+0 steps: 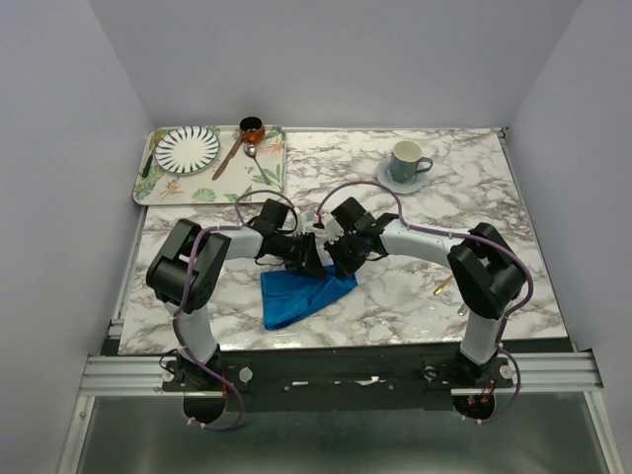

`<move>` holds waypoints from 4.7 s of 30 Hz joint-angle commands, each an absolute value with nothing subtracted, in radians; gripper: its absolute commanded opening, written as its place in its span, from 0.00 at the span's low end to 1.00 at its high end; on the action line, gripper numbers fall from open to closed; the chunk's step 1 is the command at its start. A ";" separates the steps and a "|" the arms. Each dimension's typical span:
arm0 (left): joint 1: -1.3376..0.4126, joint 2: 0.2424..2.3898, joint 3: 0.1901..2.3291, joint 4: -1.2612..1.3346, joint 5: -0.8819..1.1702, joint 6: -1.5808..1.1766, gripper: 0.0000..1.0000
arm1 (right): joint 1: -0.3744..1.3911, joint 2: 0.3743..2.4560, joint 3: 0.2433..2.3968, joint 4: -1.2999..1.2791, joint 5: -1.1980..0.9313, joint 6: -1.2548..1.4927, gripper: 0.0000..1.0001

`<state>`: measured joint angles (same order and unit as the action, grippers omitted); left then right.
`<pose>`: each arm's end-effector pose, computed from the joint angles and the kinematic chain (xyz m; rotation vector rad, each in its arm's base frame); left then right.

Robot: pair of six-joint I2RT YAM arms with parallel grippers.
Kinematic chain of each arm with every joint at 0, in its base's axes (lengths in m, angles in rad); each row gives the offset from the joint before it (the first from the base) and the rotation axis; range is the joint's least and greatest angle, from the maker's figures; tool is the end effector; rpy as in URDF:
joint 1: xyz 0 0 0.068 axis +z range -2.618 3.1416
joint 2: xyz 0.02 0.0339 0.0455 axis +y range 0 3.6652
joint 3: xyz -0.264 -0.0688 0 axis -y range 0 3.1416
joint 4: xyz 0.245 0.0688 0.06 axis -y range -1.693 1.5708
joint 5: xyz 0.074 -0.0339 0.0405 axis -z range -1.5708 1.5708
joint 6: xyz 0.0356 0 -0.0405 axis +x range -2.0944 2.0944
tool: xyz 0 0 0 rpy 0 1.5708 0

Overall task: Fold the napkin into a case and place the utensils inside
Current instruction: Stuff the top corner of the smaller-rectangle-folded napkin at the center of the board.

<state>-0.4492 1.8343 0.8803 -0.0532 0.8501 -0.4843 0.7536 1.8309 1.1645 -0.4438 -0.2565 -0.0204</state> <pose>0.2870 -0.1680 0.1208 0.3028 2.6739 -1.4261 0.2605 0.2569 0.1672 -1.1143 2.5139 0.5619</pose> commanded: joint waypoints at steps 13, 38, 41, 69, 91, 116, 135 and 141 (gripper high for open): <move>-0.342 1.491 0.736 -0.126 0.914 -0.082 0.51 | 0.750 1.888 1.167 -0.483 -0.252 -0.008 0.01; -0.707 1.345 0.721 -0.215 0.534 0.442 0.55 | 0.733 1.933 1.183 -0.499 -0.333 0.063 0.00; -0.732 1.364 0.729 -0.230 0.512 0.468 0.55 | 0.733 1.937 1.187 -0.502 -0.333 0.063 0.01; -0.853 1.565 0.844 -0.262 0.236 0.515 0.45 | 0.718 1.882 1.181 -0.506 -0.405 0.063 0.01; -0.851 1.626 0.882 -0.314 0.218 0.523 0.29 | 0.698 1.882 1.238 -0.560 -0.500 0.078 0.18; -0.853 1.628 0.884 -0.330 0.235 0.531 0.28 | 0.684 1.924 1.282 -0.574 -0.479 0.081 0.29; -0.853 1.641 0.894 -0.337 0.238 0.526 0.27 | 0.680 1.954 1.278 -0.572 -0.480 0.092 0.36; -0.853 1.635 0.900 -0.336 0.250 0.511 0.27 | 0.683 1.993 1.282 -0.564 -0.416 0.100 0.33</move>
<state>-0.8467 1.6161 0.8902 -0.3088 0.2508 0.5152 0.6842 1.9385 1.2724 -0.5667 -0.4747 0.0898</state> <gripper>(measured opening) 0.271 0.343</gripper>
